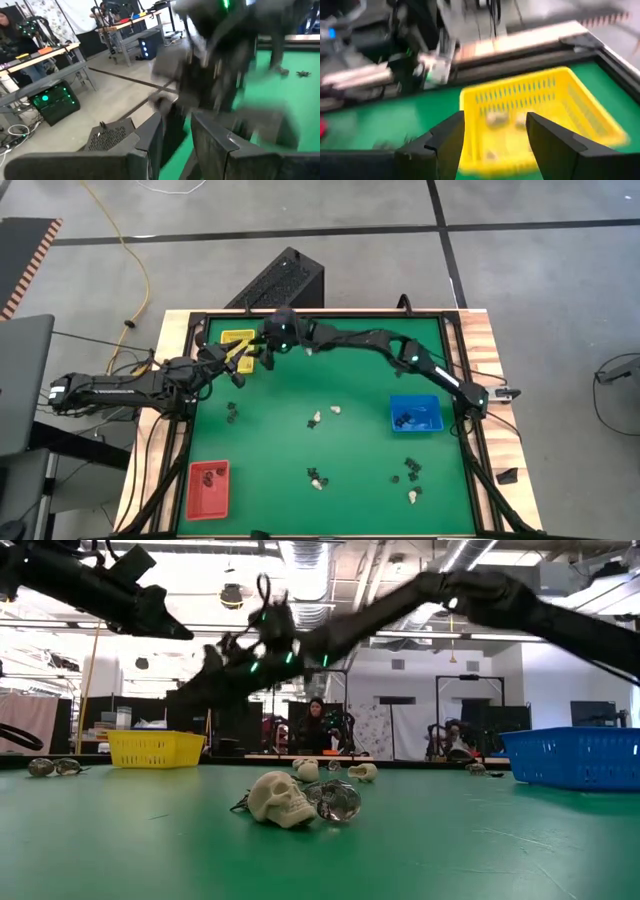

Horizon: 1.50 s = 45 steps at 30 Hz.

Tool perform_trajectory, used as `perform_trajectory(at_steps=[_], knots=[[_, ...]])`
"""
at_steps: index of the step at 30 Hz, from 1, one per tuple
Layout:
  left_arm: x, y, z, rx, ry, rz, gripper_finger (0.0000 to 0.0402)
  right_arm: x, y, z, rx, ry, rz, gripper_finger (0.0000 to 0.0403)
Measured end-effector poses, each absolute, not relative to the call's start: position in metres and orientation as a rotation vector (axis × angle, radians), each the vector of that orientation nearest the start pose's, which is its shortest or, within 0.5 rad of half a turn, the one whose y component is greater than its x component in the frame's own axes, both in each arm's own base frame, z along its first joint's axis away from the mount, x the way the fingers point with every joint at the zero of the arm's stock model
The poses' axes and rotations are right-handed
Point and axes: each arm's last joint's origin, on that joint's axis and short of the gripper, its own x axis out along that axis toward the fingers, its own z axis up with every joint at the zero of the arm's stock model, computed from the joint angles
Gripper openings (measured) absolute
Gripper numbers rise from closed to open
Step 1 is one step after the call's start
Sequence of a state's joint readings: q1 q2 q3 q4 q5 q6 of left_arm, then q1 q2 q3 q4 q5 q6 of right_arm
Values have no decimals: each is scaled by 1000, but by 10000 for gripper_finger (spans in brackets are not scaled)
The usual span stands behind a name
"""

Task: Sort Halloween decoration
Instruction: Put the black skull toy into the red bin

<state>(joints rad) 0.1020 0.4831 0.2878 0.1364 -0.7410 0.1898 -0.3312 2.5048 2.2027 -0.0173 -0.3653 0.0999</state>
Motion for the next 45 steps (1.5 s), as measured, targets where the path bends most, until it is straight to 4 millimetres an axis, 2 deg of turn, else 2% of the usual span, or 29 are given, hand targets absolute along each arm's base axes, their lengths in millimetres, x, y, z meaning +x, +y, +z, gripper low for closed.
perform_trajectory(at_steps=[4, 8, 11, 16, 23, 33, 41, 45], knots=[[124, 32, 231, 201, 151, 833, 92, 506, -181, 251, 135, 595, -28, 240], [125, 32, 230, 202, 153, 791, 92, 469, -193, 259, 160, 861, -121, 230], [127, 30, 230, 201, 146, 726, 92, 449, -206, 258, 239, 979, -206, 224], [127, 30, 231, 207, 143, 714, 92, 431, -223, 227, 349, 1125, -396, 219], [127, 30, 231, 208, 144, 716, 92, 422, -219, 199, 392, 1230, -443, 216], [127, 30, 231, 208, 144, 717, 92, 420, -216, 176, 394, 1245, -477, 216], [127, 30, 231, 210, 147, 717, 92, 420, -214, 167, 388, 1230, -475, 214], [126, 30, 229, 236, 175, 712, 92, 421, -214, 167, 386, 1221, -474, 196]])
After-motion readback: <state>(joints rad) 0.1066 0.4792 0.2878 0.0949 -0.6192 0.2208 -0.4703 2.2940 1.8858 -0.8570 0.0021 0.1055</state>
